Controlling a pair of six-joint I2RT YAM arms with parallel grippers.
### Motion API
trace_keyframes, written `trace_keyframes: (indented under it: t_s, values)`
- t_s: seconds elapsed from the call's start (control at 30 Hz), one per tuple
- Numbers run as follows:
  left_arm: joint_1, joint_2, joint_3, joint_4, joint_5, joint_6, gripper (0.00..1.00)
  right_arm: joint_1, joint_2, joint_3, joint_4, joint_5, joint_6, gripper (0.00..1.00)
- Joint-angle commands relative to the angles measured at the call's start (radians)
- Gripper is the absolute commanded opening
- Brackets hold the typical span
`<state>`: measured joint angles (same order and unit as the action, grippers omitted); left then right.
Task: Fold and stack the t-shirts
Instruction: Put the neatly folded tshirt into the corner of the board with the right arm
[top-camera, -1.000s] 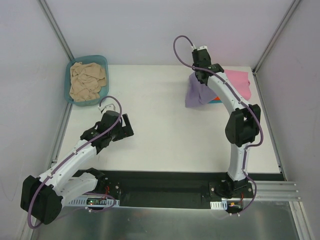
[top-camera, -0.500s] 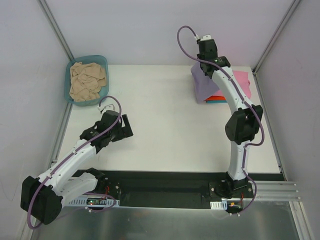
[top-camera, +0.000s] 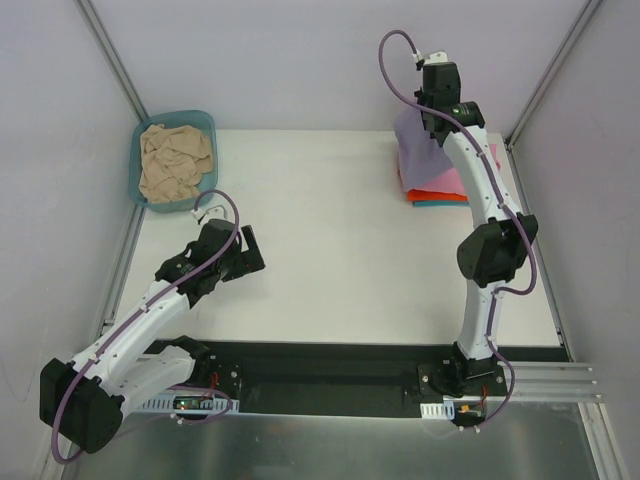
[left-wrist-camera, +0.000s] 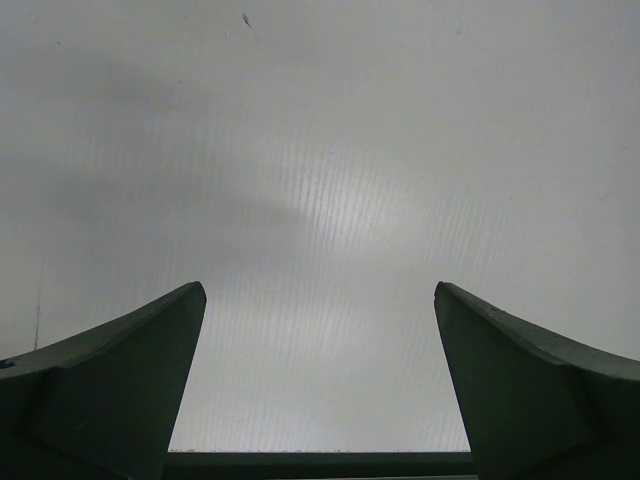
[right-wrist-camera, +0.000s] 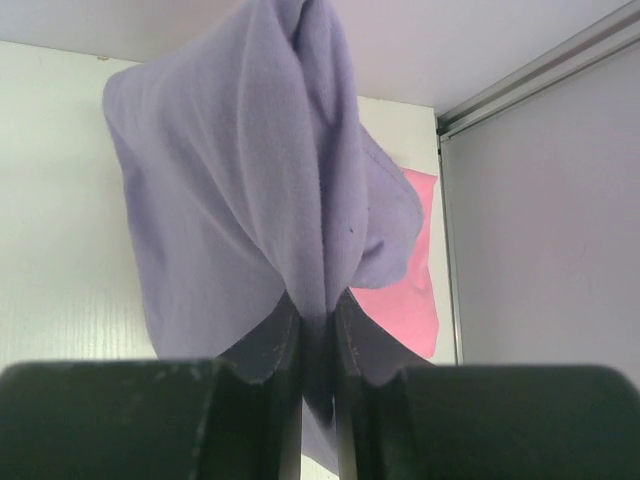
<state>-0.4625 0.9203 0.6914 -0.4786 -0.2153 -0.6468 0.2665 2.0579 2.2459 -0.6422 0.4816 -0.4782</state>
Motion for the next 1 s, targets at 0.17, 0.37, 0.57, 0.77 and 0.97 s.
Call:
trace_keyframes:
  t_s: [0.17,0.37,0.57,0.77,0.97]
  values:
    - [0.01,-0.003,0.039,-0.022,-0.029,-0.002,0.99,-0.055,-0.07,0.06,0.029,-0.097,0.056,0.01]
    - [0.012,0.008,0.043,-0.023,-0.036,-0.001,0.99,-0.09,-0.048,0.066,0.032,-0.1,0.036,0.01]
    - [0.01,0.04,0.059,-0.023,-0.041,-0.005,0.99,-0.138,-0.015,0.063,0.041,-0.135,0.035,0.02]
    - [0.01,0.078,0.082,-0.023,-0.041,-0.007,0.99,-0.196,0.033,0.057,0.049,-0.187,0.027,0.03]
    - [0.012,0.104,0.1,-0.023,-0.049,-0.01,0.99,-0.253,0.103,0.058,0.073,-0.224,-0.002,0.05]
